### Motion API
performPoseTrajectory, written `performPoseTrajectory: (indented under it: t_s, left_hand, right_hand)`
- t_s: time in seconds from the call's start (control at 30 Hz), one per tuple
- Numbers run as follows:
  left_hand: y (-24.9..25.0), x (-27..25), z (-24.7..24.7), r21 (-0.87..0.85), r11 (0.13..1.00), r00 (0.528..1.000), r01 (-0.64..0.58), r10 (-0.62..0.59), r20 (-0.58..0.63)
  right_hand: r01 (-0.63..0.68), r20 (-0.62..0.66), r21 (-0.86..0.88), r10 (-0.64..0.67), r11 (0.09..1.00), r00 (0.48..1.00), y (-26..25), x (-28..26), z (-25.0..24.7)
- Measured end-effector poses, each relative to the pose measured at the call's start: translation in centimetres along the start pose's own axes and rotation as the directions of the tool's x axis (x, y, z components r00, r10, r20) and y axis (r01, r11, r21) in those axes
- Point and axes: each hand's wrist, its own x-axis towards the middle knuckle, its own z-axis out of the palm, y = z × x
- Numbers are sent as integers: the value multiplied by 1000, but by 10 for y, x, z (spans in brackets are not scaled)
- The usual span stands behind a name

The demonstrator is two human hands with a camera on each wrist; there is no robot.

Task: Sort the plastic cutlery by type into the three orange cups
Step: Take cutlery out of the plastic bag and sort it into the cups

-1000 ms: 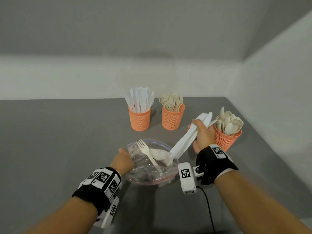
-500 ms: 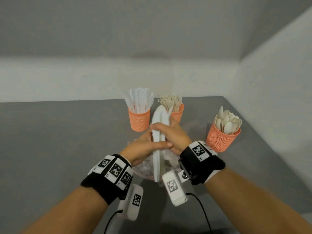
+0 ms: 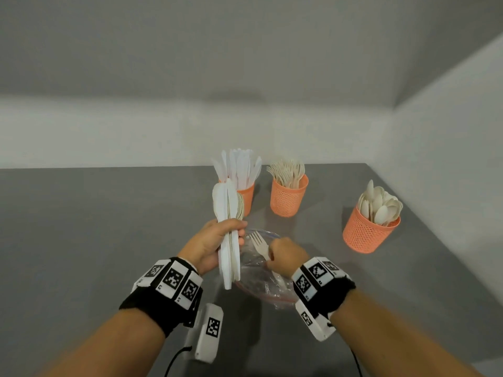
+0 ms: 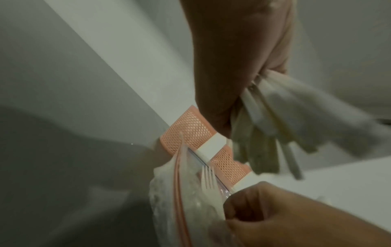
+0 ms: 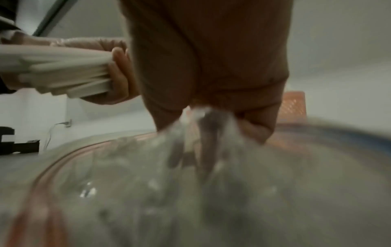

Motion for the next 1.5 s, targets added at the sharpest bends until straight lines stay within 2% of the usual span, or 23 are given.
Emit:
performPoseTrajectory:
  t_s: [0.07,0.17,0.23,0.3,0.33,0.4,0.47,0.53,0.63,0.73,0.8,0.9,1.0,1.07,1.1,1.17,1.23,1.3,1.33,1.4,1.43,1.47,1.5]
  left_hand:
    - [-1,3,-3,-9,1000,1000,3,-3,-16]
    - [-4,5,-5,-37,999,1000,9,-10,-26]
    - [-5,4,-5,-109,994,1000,11,-12,-5]
    - [-5,5,-3,-168,986,998,23,-11,68]
    - [-3,4,-1,-168,985,994,40,-23,105]
    - [-3,3,1,-135,988,990,79,-62,130]
    - [-5,4,0,-74,992,992,106,-100,79]
    - [-9,6,-3,8,994,993,109,-108,-35]
    - [-13,9,-12,39,996,983,78,-71,-171]
    - [-15,7,-17,-13,995,980,95,-96,-175]
    - [-14,6,-16,-44,994,985,103,-108,-133]
    - [-11,5,-7,-119,991,993,58,-69,-90]
    - [-10,3,2,-184,983,999,8,-14,-32]
    - [-8,0,8,-199,980,998,6,8,69]
    - [-6,-2,13,-197,980,992,8,18,128]
    - [-3,-5,22,-197,980,982,-7,44,184]
    - [-2,-5,27,-231,973,982,-19,61,177]
    - [-2,-5,29,-249,968,987,-32,70,147]
    - [-2,-6,27,-255,966,990,-43,76,119]
    - [1,-7,24,-271,960,994,-73,93,62]
    - [2,-6,21,-267,960,995,-85,98,34]
    - [2,-4,19,-252,963,995,-98,101,-3]
    - [2,-2,17,-230,967,994,-109,102,-42]
  right_hand:
    - [32,-20,-15,-33,999,999,4,3,0]
    - [108,-166,198,-75,974,983,2,1,-14]
    - [213,-317,347,-99,913,943,-4,-2,-25]
    - [295,-431,376,-116,878,895,-11,-3,-35]
    - [289,-442,351,-114,891,890,-15,-2,-37]
    - [209,-328,280,-112,937,938,-18,1,-39]
    - [145,-98,291,-122,946,988,-14,1,-38]
    - [131,50,289,-152,948,987,-7,-2,-38]
    - [184,83,285,-216,941,973,5,-6,-35]
    - [201,-20,548,-227,812,974,12,-7,-28]
    - [210,-126,677,-169,705,977,13,-8,-27]
    - [245,-252,766,-73,594,965,12,-9,-27]
    - [279,-366,823,87,495,927,6,-11,-33]
    - [295,-362,842,69,451,929,-4,-13,-38]
    - [309,-358,822,13,478,933,-11,-15,-39]
    - [339,-369,706,-85,622,926,-24,-18,-38]
    - [327,-408,613,-66,720,911,-32,-18,-36]
    - [318,-480,576,-3,753,877,-33,-19,-36]
    - [344,-540,534,-1,772,841,-34,-22,-37]
    - [460,-670,413,-80,786,738,-40,-29,-38]
    - [509,-689,363,-143,780,711,-44,-31,-38]
    - [530,-665,335,-203,779,719,-49,-32,-39]
    - [520,-610,321,-248,791,753,-54,-32,-38]
